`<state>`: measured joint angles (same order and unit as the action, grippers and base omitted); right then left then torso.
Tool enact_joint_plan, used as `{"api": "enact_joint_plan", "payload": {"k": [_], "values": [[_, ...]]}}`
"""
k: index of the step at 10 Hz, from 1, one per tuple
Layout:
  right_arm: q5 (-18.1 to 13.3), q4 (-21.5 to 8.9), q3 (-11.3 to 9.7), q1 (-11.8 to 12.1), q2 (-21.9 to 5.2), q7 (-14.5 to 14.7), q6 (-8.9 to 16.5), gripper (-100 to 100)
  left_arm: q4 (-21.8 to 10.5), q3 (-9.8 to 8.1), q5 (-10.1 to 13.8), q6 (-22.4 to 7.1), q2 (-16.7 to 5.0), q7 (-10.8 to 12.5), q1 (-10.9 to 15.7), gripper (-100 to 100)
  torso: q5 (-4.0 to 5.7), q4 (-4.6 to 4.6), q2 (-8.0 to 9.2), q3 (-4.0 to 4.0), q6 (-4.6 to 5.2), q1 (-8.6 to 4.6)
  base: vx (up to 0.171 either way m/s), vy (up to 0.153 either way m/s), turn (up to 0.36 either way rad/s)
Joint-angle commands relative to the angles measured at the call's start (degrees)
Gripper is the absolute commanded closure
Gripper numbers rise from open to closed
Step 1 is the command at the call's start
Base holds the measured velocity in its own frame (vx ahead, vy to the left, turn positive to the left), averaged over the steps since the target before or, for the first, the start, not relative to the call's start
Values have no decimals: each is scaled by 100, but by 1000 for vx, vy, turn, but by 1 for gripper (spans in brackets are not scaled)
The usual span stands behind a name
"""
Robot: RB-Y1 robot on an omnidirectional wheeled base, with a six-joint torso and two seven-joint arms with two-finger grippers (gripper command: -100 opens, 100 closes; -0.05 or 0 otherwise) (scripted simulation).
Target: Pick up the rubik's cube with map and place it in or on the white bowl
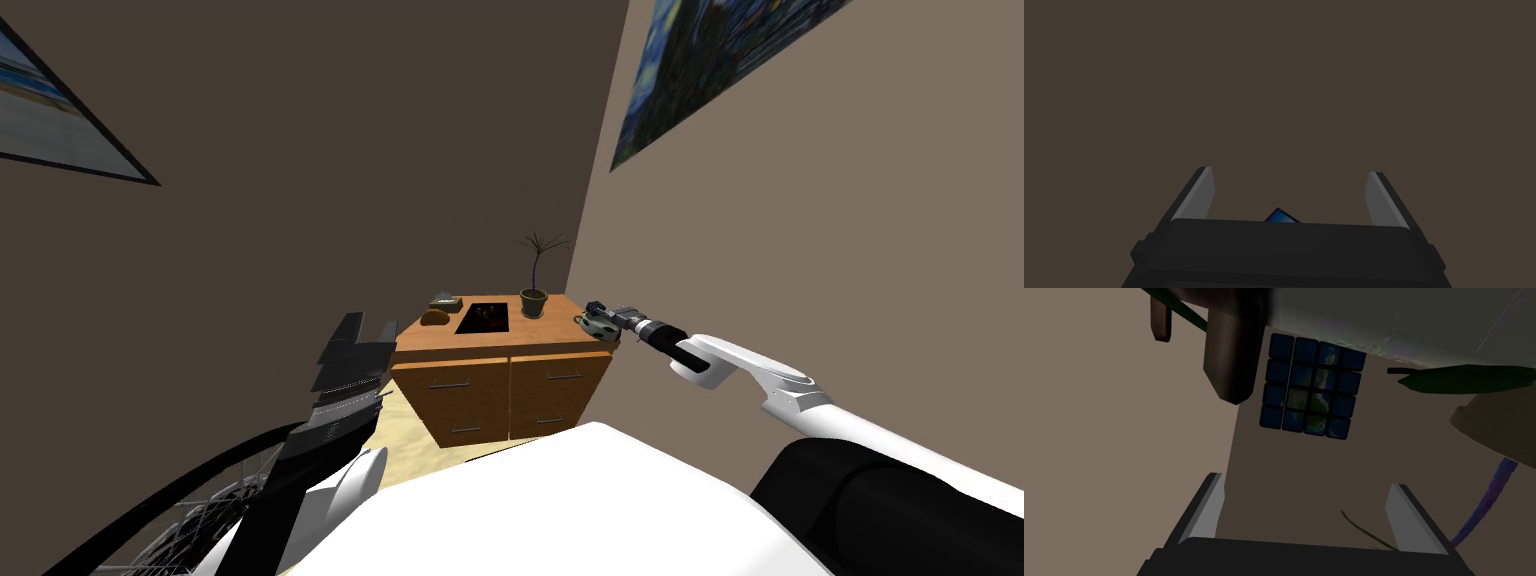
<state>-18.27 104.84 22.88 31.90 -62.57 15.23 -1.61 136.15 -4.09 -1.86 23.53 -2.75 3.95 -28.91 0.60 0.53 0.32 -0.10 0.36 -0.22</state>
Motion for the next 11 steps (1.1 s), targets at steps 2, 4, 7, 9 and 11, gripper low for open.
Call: {"api": "enact_joint_plan", "payload": {"k": [2, 4, 7, 9, 11], "values": [[108, 114, 112, 100, -237, -115, 86, -100, 0, 0, 0, 0, 0, 0, 0, 0, 0, 0, 1, 0, 0, 0, 7, 2, -42], [215, 228, 224, 199, -474, -230, 171, -100, 0, 0, 0, 0, 0, 0, 0, 0, -2, 1, -5, -3, 1, 3, 22, 5, -76], [376, 398, 392, 348, -829, -402, 300, -100, 0, 0, 0, 0, 0, 0, 0, 0, -2, 1, -6, -4, 0, 4, 20, 4, -59], [484, 512, 504, 448, -1066, -517, 386, -100, 0, 0, 0, 0, 0, 0, 0, 0, -1, 2, -6, -4, 0, 3, 18, 5, -58], [510, 580, 582, 538, -1102, -536, 400, -100, 0, 0, 0, 0, 0, 0, 0, 0, -1, 1, -5, -3, 0, 4, 13, 4, -36]]}}
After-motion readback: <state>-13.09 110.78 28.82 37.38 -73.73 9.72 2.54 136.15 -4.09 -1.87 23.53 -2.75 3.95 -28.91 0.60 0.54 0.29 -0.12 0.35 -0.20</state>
